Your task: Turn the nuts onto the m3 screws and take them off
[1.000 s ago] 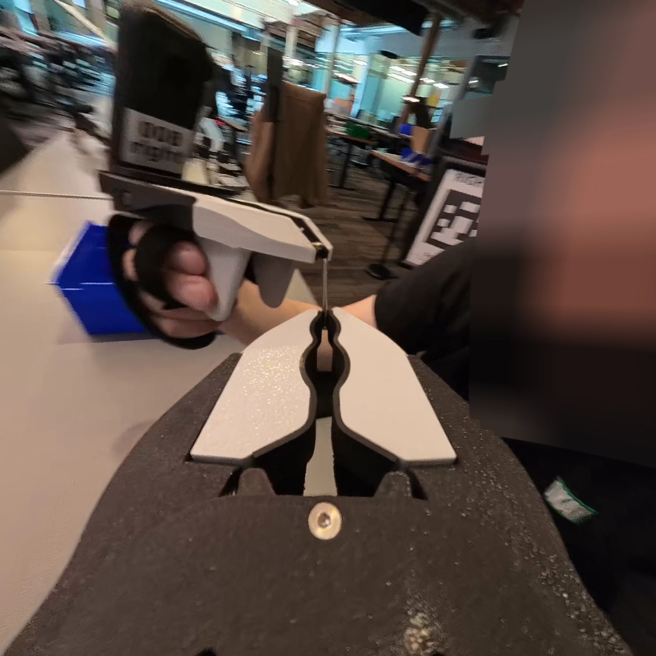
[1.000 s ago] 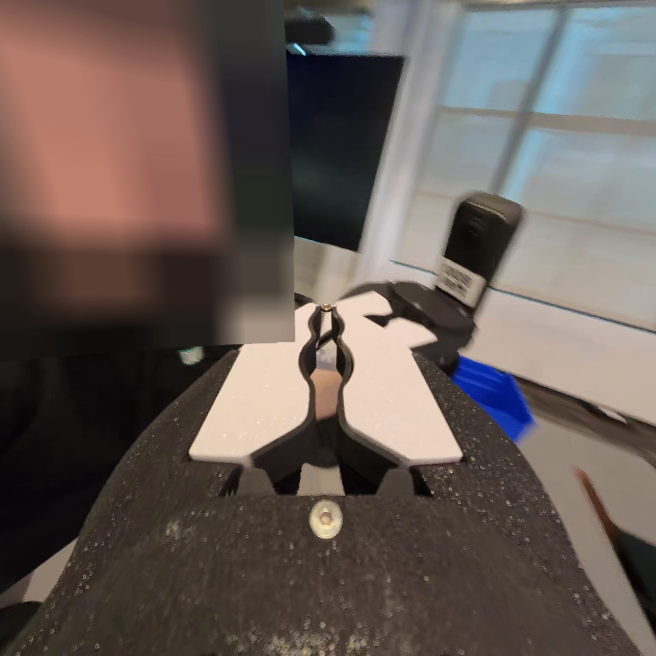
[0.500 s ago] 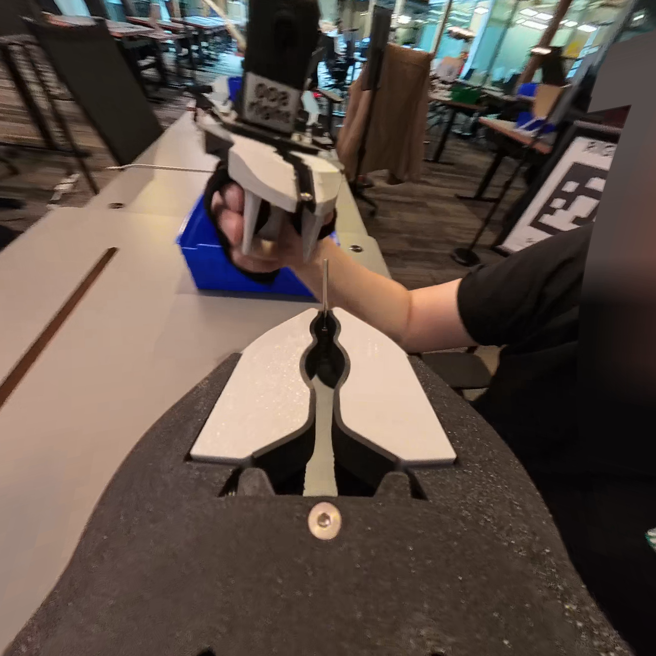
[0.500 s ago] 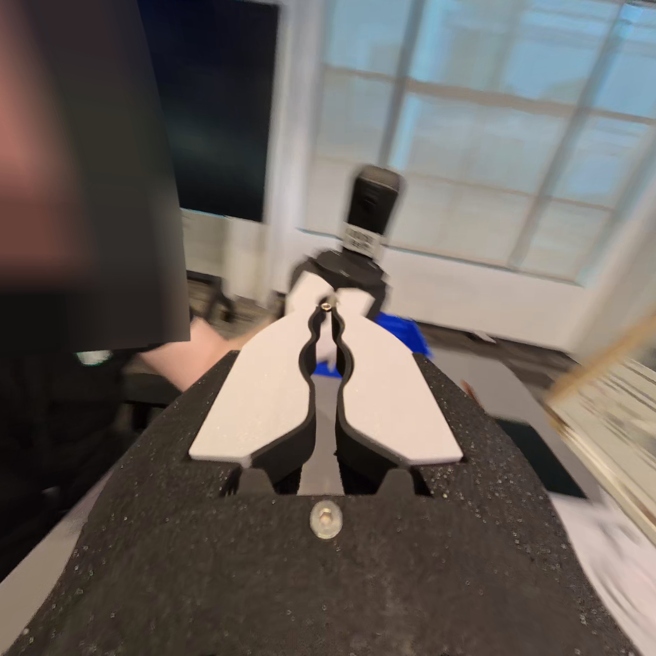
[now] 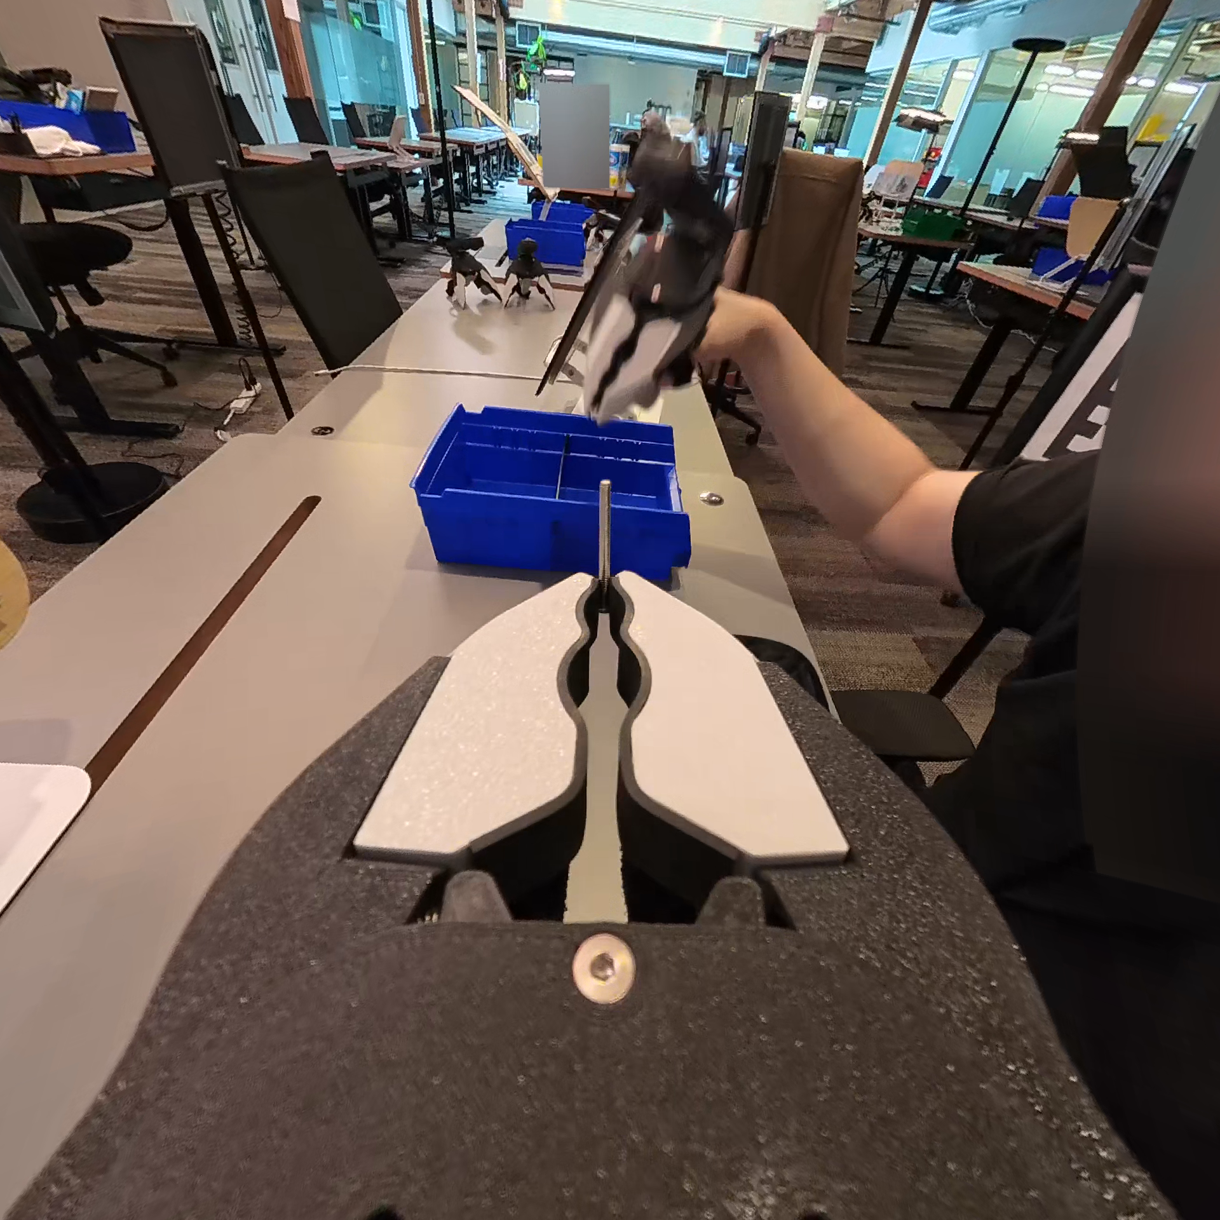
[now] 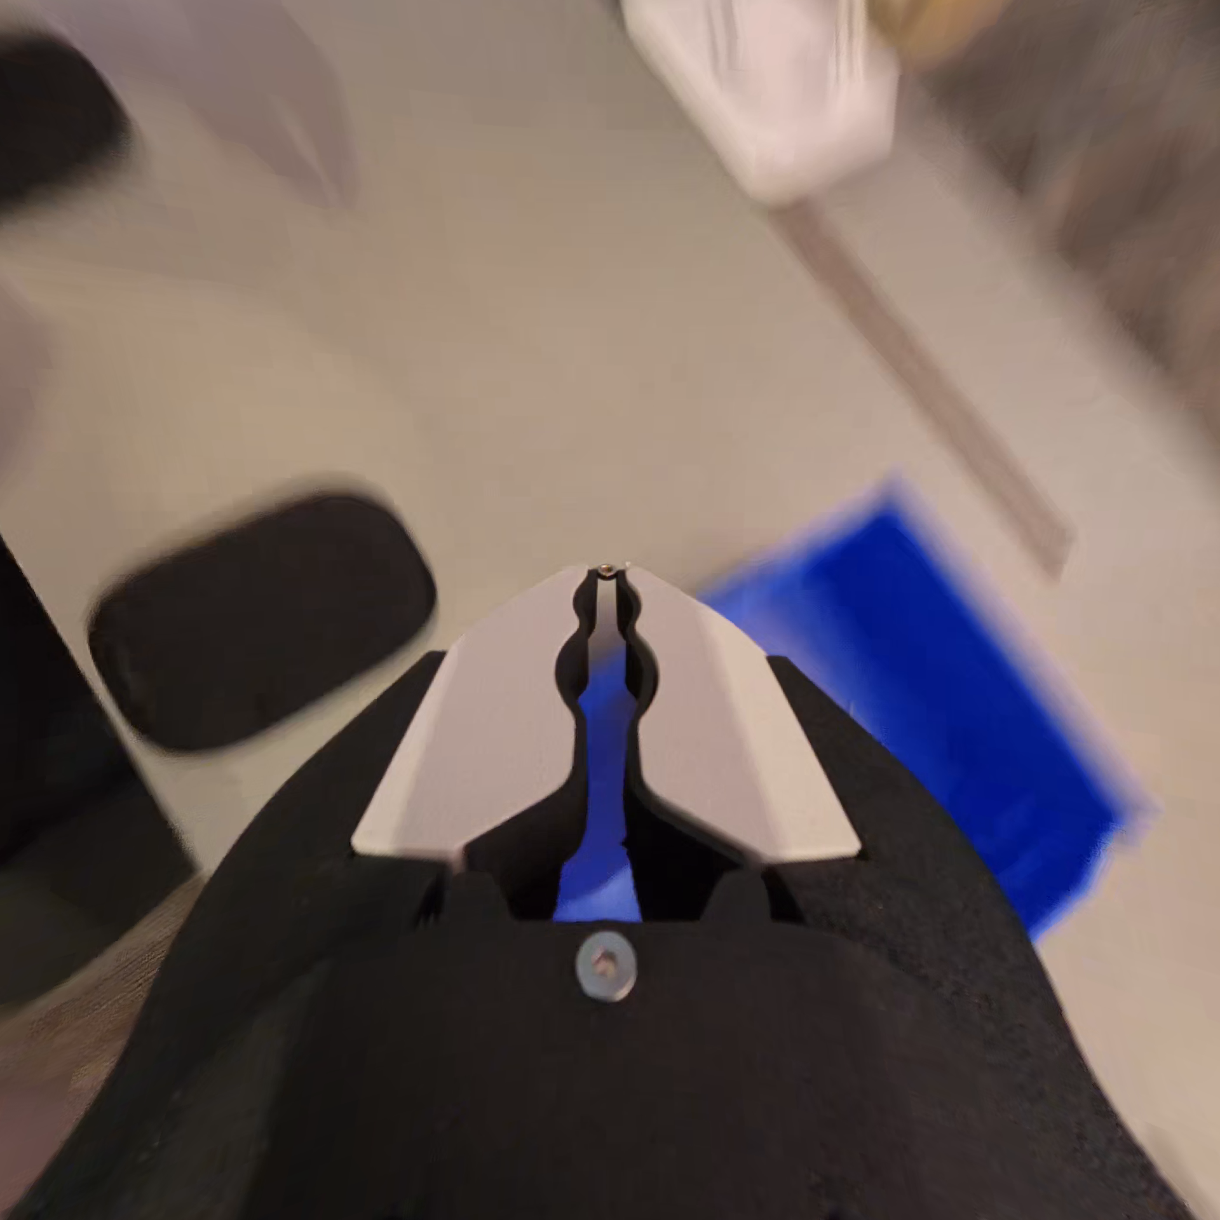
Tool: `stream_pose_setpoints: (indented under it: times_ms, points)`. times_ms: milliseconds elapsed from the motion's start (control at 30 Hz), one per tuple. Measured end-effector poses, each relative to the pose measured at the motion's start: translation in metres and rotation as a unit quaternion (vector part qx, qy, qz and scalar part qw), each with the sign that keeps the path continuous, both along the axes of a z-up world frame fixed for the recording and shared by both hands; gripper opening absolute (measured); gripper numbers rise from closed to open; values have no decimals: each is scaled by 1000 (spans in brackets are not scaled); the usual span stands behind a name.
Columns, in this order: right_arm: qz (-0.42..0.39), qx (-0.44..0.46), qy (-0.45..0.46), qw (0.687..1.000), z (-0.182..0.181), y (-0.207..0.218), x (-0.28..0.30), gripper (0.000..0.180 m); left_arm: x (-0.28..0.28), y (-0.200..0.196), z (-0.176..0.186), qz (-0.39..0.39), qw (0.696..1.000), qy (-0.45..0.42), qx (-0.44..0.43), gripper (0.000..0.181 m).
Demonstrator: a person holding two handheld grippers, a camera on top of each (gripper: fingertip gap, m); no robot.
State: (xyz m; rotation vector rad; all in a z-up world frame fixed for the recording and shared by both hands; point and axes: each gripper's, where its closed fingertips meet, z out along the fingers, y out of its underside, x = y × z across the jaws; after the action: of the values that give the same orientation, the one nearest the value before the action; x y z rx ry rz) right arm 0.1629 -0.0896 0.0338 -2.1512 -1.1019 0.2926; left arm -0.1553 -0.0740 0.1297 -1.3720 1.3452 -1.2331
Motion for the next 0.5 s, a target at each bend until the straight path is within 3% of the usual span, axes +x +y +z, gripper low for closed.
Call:
stream_pose_setpoints:
  times_ms: [100,233,333,500]
  points:
    - [-72,-111,-49,990,-72,-23,68,5,3,-6,2,-11,1000,-6,-2,2]
    - [-83,-213,-137,964,-147,-51,117,6,11,-15,2,-24,1000,-2,-2,2]
    - [-59,-251,-180,949,-175,-62,131,6,14,-18,1,-22,1000,3,4,2]
    - [-40,-253,-199,946,-187,-63,137,5,16,-22,1,-18,1000,7,12,2]
